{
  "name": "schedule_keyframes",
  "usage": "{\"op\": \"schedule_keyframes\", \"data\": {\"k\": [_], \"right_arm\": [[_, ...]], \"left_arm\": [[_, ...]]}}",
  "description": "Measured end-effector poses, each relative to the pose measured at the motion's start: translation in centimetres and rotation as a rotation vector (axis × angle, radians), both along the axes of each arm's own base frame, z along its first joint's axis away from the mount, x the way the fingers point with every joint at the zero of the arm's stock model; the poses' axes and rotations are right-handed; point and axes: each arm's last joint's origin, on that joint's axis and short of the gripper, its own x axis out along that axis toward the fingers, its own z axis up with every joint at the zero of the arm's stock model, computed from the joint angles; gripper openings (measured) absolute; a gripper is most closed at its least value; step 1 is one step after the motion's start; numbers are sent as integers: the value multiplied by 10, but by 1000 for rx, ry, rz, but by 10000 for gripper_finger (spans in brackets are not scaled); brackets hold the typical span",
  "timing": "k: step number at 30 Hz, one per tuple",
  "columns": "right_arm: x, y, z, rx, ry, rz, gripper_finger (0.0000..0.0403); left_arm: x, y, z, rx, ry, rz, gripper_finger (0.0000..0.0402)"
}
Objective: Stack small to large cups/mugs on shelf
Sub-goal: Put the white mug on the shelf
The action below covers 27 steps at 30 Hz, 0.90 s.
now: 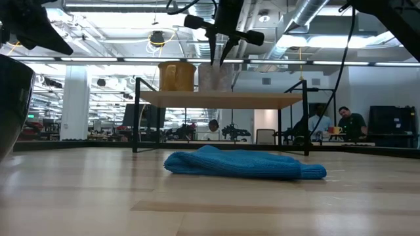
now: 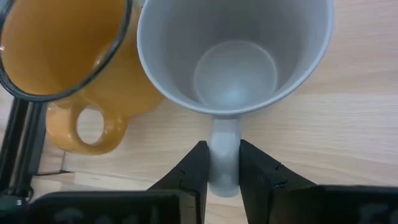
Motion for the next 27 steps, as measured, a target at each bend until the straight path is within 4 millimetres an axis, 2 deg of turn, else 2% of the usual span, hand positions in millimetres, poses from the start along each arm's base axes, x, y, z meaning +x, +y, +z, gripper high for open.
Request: {"op": "schedule_keyframes", "data": {"k": [27], "right_arm": [[-4, 1, -1, 10, 26, -33, 89]], "left_arm": [[0, 0, 0, -15, 12, -4, 0]]}}
